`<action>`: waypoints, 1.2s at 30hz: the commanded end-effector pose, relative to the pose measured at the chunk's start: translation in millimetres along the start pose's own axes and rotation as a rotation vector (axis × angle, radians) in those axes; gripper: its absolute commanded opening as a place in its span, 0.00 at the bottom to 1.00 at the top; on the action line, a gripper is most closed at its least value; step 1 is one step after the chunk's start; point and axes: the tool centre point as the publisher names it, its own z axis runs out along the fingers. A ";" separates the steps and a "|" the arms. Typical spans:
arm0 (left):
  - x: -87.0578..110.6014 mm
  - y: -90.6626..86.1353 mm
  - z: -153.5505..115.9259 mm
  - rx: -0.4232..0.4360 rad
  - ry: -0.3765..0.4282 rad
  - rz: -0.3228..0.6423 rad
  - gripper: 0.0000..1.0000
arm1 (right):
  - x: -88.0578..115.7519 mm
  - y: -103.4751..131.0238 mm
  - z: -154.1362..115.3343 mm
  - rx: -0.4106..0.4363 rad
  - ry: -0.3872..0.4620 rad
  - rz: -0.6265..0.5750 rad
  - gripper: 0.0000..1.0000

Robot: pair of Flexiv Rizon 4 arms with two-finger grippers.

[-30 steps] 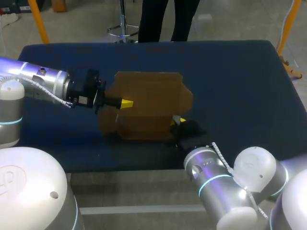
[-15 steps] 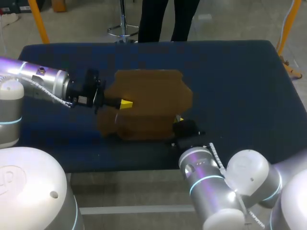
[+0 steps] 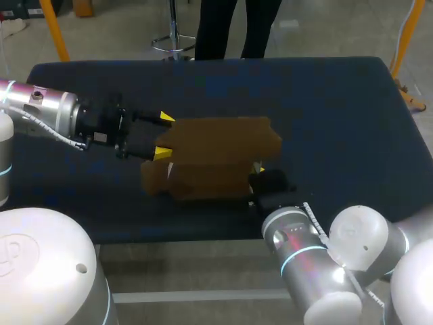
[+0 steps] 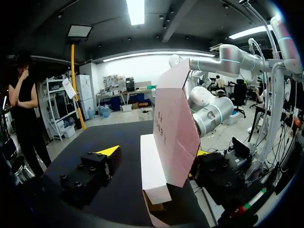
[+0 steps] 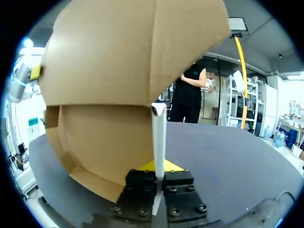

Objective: Assemble the packaging by folding the flat box into shape, placing the metal phone stand inside, and closing the box properly

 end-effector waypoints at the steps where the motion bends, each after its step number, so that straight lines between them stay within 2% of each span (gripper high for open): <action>1: 12.7 -14.4 -13.5 -0.056 -0.080 0.018 1.00 | -18.5 12.4 3.0 0.036 0.109 0.007 0.00; 7: 14.1 -20.8 -29.5 -0.094 -0.130 0.046 1.00 | -29.9 20.3 11.6 0.038 0.173 0.021 0.00; 12: 15.0 -27.7 -43.0 -0.126 -0.167 0.073 1.00 | -36.7 24.7 21.6 0.046 0.261 0.047 0.00; 22: 16.0 -37.7 -65.9 -0.192 -0.208 0.115 1.00 | -44.0 32.6 39.5 0.099 0.406 0.049 0.00; 24: 15.6 -40.0 -70.1 -0.192 -0.212 0.117 1.00 | -45.3 34.8 42.2 0.112 0.467 0.059 0.00; 36: 6.6 -48.6 -88.7 -0.185 -0.197 0.106 1.00 | -49.1 37.9 56.4 0.143 0.618 0.091 0.00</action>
